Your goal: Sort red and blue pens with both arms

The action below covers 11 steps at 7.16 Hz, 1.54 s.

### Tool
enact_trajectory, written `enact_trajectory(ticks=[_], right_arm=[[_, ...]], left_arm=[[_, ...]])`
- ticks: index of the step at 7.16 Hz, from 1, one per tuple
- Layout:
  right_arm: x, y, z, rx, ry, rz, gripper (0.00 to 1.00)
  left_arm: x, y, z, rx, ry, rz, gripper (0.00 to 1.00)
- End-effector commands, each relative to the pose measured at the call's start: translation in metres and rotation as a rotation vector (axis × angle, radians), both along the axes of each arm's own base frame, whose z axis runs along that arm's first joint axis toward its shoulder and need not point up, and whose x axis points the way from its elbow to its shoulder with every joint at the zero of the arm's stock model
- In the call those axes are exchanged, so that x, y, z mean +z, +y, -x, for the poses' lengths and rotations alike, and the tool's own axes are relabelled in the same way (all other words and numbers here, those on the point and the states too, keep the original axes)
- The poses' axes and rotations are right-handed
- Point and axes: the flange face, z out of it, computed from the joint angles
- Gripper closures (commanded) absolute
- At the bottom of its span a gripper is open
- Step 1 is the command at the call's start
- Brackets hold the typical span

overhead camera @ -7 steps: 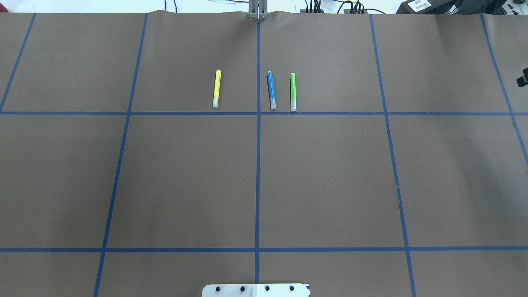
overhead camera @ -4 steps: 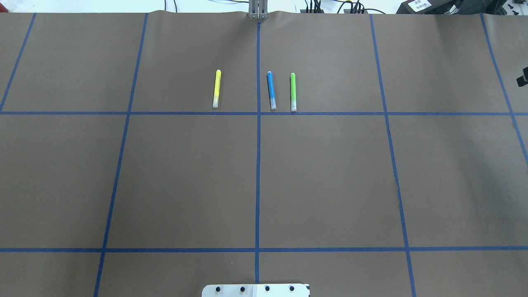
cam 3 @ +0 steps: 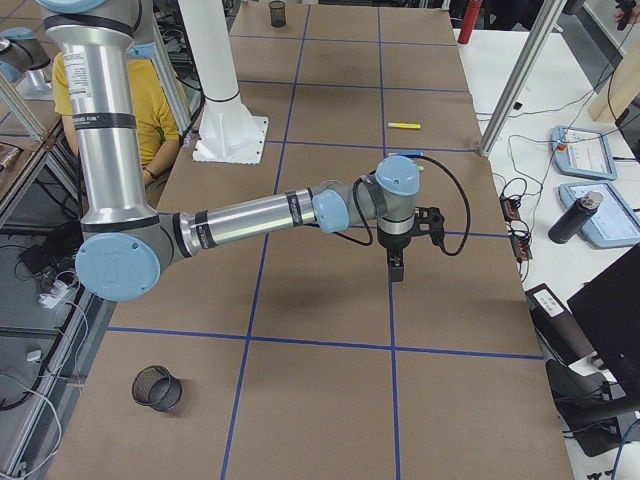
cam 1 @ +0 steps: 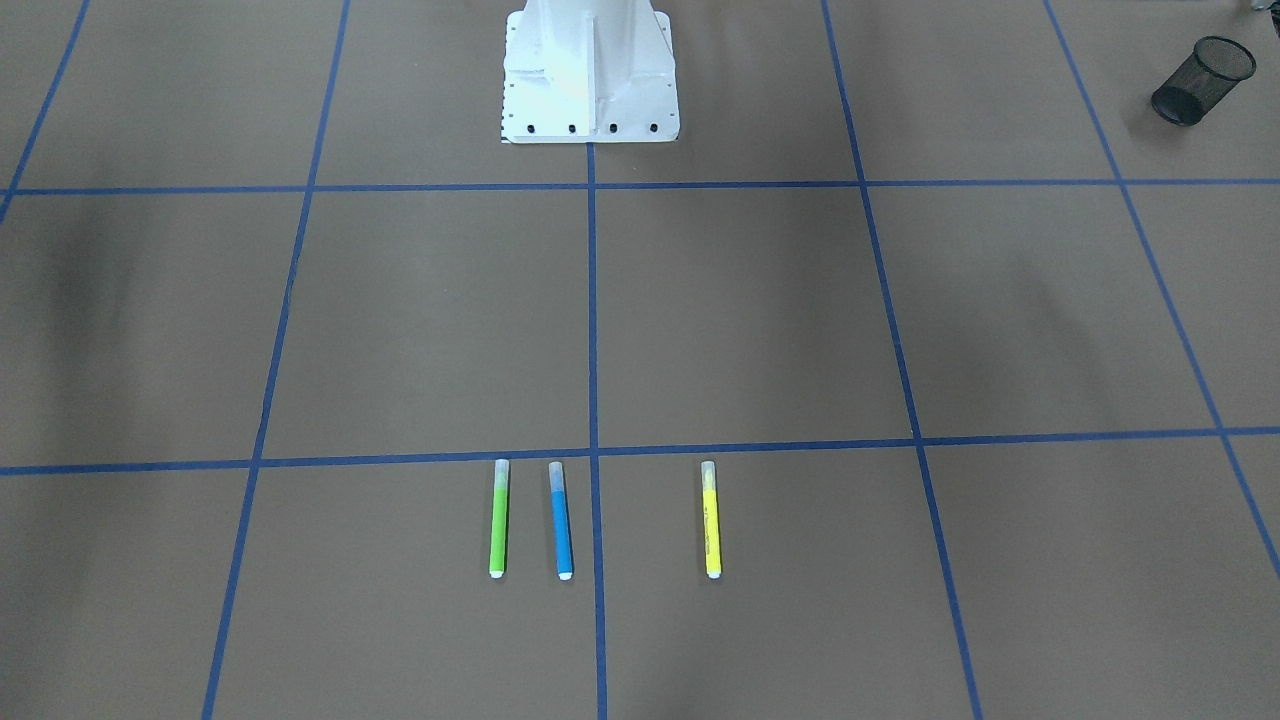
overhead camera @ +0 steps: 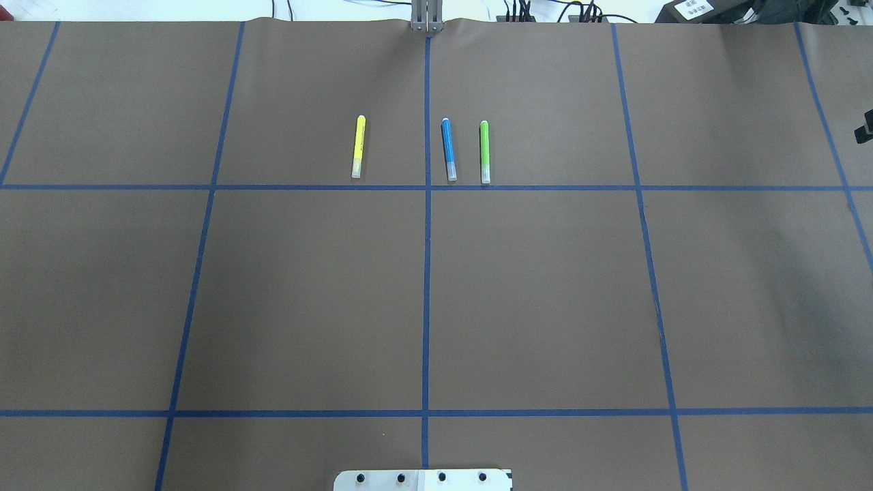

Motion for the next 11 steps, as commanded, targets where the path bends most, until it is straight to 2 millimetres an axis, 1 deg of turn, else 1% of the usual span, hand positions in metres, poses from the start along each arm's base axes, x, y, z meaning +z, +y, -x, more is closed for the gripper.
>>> enact_trajectory(ticks=[1,2,3,5,6,7,9,11], right_arm=[[-0.003,0.0,0.0,0.0,0.0,-0.007,0.0],[-0.005,0.0,0.0,0.001,0.001,-0.013,0.0],[-0.01,0.001,0.0,0.0,-0.001,-0.023,0.0],[-0.012,0.0,0.0,-0.002,0.0,-0.032,0.0],[-0.015,0.0,-0.001,-0.001,0.0,-0.037,0.0],[-0.015,0.0,-0.001,-0.001,0.002,-0.038,0.0],[-0.017,-0.001,-0.001,0.0,0.0,-0.052,0.0],[-0.018,-0.001,-0.001,0.0,0.0,-0.065,0.0]], left_arm=[[0.046,0.07,-0.018,-0.127,0.19,0.204,1.0],[0.055,0.093,-0.025,-0.187,0.282,0.295,1.0],[0.072,0.107,-0.035,-0.218,0.358,0.368,1.0],[0.121,0.127,-0.054,-0.251,0.477,0.488,1.0],[0.139,0.137,-0.063,-0.279,0.517,0.556,1.0],[0.149,0.142,-0.07,-0.29,0.546,0.618,1.0],[0.169,0.149,-0.079,-0.297,0.586,0.681,1.0],[0.185,0.149,-0.078,-0.302,0.611,0.724,1.0]])
